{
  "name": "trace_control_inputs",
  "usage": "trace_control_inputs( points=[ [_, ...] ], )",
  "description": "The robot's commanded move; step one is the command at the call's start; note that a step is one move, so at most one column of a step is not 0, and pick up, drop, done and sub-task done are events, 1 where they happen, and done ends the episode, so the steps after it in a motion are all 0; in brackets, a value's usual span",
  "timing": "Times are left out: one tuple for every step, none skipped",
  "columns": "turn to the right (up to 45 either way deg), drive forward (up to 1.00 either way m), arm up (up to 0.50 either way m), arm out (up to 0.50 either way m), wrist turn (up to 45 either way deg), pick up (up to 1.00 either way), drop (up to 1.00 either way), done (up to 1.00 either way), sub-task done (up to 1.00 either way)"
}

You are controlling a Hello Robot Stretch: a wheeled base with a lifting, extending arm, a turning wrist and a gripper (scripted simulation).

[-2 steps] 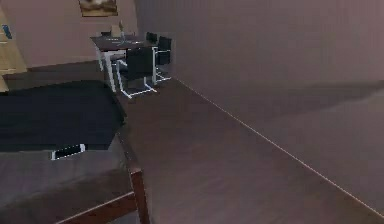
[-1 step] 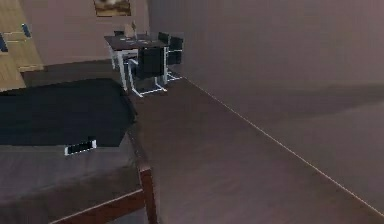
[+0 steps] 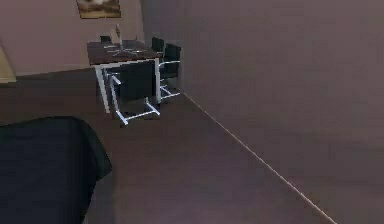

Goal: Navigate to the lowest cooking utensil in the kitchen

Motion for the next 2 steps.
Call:
trace_control_inputs(
  points=[
    [-18.0,0.00,0.00,0.00,0.0,0.00,0.00,0.00,0.00],
    [0.0,1.00,0.00,0.00,0.0,0.00,0.00,0.00,0.00]
  ],
)
